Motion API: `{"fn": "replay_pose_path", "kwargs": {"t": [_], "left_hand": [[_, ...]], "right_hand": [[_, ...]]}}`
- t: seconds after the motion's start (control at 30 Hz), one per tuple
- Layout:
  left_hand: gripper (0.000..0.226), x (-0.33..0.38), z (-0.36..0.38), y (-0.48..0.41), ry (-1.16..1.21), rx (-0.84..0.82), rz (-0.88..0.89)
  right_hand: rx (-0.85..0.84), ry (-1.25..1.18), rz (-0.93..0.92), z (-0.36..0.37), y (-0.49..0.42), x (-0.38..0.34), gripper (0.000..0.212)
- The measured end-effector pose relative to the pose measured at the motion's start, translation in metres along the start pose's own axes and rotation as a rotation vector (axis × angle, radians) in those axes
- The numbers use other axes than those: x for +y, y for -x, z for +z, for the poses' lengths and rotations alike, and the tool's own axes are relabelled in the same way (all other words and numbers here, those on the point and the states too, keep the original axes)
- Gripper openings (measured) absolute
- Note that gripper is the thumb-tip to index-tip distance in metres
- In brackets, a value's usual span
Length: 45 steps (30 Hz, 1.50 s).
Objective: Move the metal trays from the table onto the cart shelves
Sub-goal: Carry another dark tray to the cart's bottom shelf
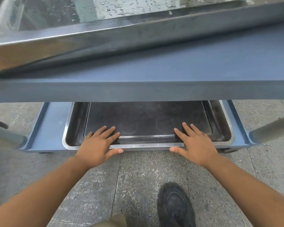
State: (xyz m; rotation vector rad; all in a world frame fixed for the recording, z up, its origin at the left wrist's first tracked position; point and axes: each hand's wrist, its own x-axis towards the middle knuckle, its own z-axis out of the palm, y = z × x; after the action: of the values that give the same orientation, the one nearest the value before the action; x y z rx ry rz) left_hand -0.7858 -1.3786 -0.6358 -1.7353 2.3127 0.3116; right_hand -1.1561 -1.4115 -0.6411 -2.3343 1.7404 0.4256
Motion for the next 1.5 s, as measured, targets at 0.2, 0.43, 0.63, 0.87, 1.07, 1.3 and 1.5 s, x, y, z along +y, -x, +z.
{"fn": "replay_pose_path", "kwargs": {"t": [0.2, 0.43, 0.63, 0.87, 1.07, 1.3, 1.5], "left_hand": [[0.091, -0.001, 0.002, -0.004, 0.014, 0.009, -0.011], [0.087, 0.002, 0.007, 0.009, 0.006, 0.002, -0.026], [0.087, 0.005, 0.006, 0.014, 0.033, -0.007, -0.037], [0.084, 0.006, 0.004, 0.013, 0.032, -0.034, -0.039], [0.074, 0.008, 0.008, 0.009, 0.005, -0.027, -0.060], [0.091, 0.025, 0.005, -0.002, 0.085, -0.010, -0.154], [0.098, 0.040, 0.004, -0.016, 0.140, 0.009, -0.251]], "right_hand": [[0.013, 0.005, 0.020, 0.000, -0.002, -0.003, 0.106], [0.032, 0.000, 0.027, 0.004, 0.014, -0.009, 0.103], [0.035, -0.022, 0.023, 0.005, 0.017, -0.009, 0.103], [0.010, -0.052, 0.027, 0.002, 0.017, -0.010, 0.105], [0.018, -0.029, 0.012, 0.003, 0.009, -0.003, 0.103], [-0.082, -0.080, -0.077, -0.018, -0.026, 0.025, 0.108], [-0.142, -0.151, -0.083, -0.037, -0.060, 0.040, 0.102]]}}
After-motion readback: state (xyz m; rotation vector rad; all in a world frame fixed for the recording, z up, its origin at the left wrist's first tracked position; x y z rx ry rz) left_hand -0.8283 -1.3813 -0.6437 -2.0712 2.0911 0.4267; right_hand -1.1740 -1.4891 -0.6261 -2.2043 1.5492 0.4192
